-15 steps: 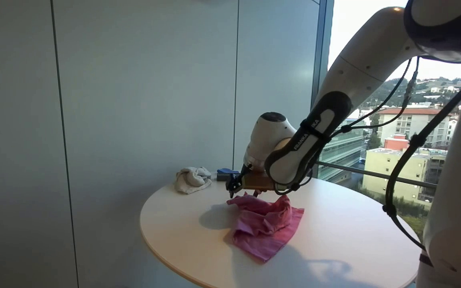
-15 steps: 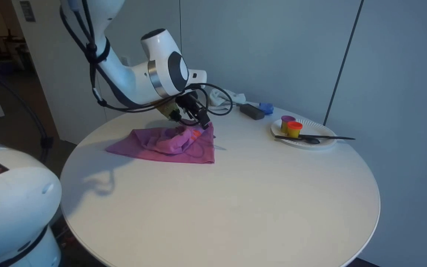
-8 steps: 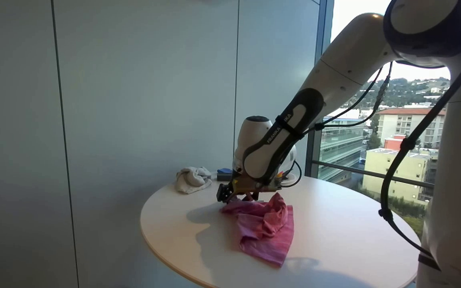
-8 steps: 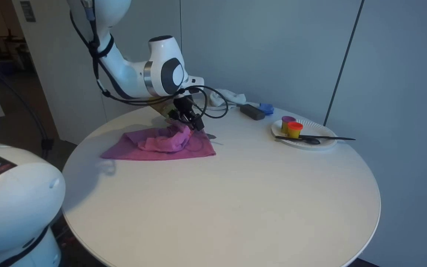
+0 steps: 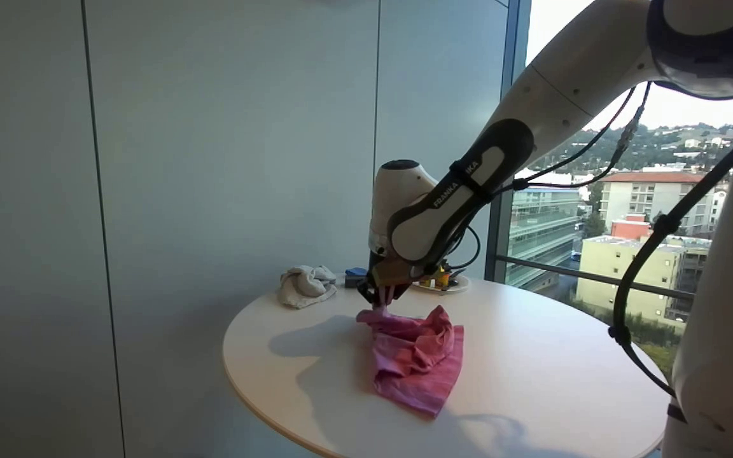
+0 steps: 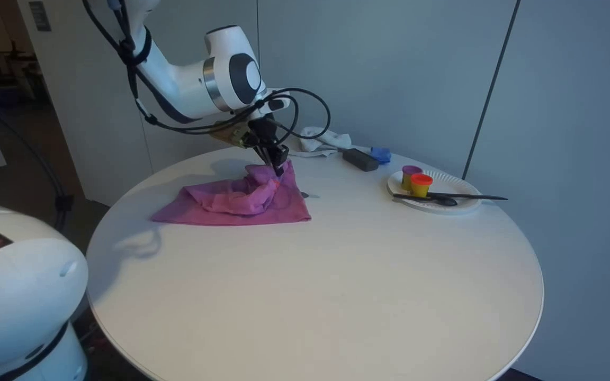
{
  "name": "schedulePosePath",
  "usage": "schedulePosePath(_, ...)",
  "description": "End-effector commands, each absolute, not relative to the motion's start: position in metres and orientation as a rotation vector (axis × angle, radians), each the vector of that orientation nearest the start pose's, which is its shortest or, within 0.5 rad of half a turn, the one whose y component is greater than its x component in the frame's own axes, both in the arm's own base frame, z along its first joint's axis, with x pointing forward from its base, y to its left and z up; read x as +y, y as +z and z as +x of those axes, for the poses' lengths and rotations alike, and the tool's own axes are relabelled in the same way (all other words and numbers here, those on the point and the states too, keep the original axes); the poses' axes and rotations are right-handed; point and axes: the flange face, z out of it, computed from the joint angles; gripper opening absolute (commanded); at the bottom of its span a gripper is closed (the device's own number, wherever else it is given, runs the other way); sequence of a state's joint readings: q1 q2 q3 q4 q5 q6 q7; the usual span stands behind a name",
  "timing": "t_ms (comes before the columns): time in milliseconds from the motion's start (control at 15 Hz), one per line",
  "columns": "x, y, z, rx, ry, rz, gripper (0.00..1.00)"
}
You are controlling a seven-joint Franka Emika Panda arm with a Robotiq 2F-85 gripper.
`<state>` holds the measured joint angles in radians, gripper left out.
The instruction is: Fold the pink t-shirt
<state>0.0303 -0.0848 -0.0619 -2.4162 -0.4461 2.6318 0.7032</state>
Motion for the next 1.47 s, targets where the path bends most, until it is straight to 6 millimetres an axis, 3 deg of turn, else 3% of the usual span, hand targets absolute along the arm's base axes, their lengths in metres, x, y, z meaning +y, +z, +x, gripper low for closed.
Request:
schedulePosePath(0,-0.006,0.418,0.48,0.626,-0.743,-3.218,0.06)
schedulePosePath(200,0.008,0.454,0.441,0.606,-0.896,-3.242,0.06)
schedulePosePath(333,0.023,0.467,0.415,0.557,-0.922,-3.244,0.06)
schedulePosePath(667,0.072,0.467,0.345,0.254,-0.76,-3.053,0.06)
schedulePosePath(800,0.08,0.454,0.336,0.208,-0.625,-2.976,0.06)
schedulePosePath(867,0.085,0.458,0.346,0.19,-0.553,-2.943,0.06)
schedulePosePath(1000,0.081,0.434,0.346,0.207,-0.388,-2.899,0.06)
schedulePosePath(1200,0.054,0.385,0.357,0.433,-0.213,-3.014,0.02)
schedulePosePath(1400,0.039,0.342,0.361,0.551,0.012,-3.056,0.02)
